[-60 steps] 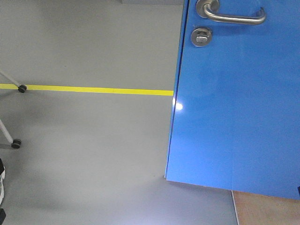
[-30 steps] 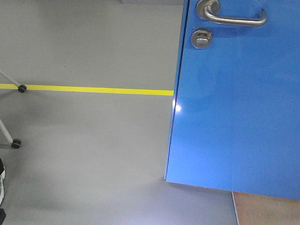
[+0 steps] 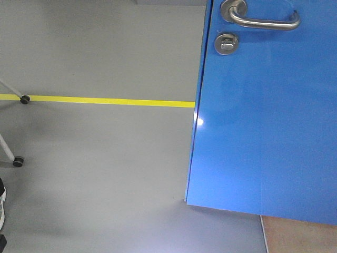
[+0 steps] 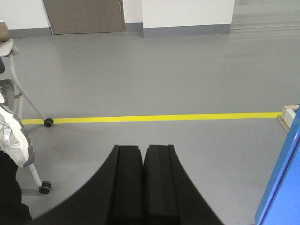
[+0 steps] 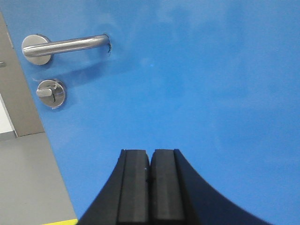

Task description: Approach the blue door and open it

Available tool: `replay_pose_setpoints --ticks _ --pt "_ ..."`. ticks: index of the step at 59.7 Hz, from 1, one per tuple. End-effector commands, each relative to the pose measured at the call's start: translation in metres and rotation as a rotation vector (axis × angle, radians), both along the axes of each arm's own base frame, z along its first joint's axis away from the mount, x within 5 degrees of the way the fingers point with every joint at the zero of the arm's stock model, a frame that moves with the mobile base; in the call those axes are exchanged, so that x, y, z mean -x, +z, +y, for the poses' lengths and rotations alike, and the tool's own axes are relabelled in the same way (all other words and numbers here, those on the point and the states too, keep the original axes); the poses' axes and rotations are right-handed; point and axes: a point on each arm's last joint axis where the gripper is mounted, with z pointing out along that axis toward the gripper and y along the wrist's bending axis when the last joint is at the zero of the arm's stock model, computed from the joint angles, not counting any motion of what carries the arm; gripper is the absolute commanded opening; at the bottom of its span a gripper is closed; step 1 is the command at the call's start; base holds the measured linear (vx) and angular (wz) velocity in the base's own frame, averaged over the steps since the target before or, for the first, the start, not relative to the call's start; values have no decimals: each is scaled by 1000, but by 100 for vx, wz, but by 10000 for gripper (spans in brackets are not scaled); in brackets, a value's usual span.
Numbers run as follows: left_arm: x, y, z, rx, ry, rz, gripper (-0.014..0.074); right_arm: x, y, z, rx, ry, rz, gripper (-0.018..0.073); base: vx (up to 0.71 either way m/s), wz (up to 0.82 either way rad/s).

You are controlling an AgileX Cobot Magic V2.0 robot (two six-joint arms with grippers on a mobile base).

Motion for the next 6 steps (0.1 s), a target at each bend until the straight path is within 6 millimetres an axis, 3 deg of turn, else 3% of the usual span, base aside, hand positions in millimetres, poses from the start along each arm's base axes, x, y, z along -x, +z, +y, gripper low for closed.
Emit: replay_pose_setpoints --ticks 1,6 --pt "0 18 -1 6 -7 -122 71 1 4 0 5 -3 -75 -4 0 0" --pt "0 18 -1 6 -7 -122 71 1 4 0 5 -3 -75 -4 0 0"
